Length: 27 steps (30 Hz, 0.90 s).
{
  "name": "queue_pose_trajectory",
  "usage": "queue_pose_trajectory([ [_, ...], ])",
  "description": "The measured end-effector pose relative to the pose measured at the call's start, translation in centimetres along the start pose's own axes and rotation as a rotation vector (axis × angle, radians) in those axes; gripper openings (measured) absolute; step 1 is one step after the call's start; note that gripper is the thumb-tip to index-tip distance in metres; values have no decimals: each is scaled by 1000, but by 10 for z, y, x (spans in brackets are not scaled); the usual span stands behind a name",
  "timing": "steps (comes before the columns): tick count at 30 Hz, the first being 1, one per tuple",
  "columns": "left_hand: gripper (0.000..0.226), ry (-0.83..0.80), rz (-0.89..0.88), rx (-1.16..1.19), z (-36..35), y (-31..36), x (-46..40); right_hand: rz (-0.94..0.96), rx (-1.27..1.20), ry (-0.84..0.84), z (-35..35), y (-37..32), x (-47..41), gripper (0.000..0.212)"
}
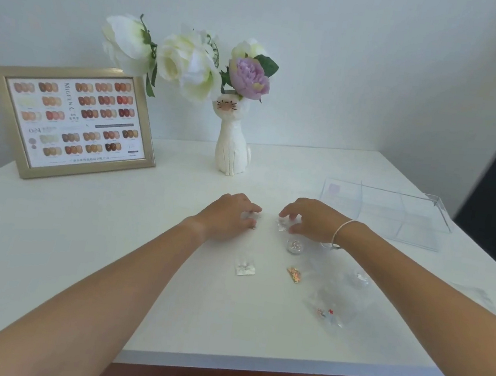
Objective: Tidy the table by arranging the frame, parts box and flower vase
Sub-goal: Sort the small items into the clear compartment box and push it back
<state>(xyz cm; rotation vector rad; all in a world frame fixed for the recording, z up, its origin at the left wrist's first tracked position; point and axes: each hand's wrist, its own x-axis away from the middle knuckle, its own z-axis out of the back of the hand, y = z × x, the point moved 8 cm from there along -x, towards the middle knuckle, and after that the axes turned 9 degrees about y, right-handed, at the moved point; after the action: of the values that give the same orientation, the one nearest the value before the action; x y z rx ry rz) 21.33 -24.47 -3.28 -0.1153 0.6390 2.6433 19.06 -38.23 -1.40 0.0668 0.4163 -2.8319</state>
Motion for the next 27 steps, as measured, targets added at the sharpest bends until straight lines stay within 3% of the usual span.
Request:
queue_pose_trajectory([
  [4, 41, -24, 15, 3, 1, 0, -7, -4, -6, -3, 2, -1, -3, 37],
  [9, 12, -19, 2, 130, 6, 1, -12, 34, -40, 26, 12, -5, -3, 24],
  [12, 6, 9, 21, 252, 12, 2, -17, 54, -103, 92, 33, -2, -2, 17],
  [17, 5, 66, 15, 422, 28, 21, -31, 30, -201, 229, 82, 22, 2, 22],
  [23, 16, 110, -36, 460, 33, 60, -54, -124, -249, 297, 109, 80, 6, 44],
  [27, 21, 142, -81, 469, 31, 84, -70, -188, -371, 347, 112, 108, 8, 29],
])
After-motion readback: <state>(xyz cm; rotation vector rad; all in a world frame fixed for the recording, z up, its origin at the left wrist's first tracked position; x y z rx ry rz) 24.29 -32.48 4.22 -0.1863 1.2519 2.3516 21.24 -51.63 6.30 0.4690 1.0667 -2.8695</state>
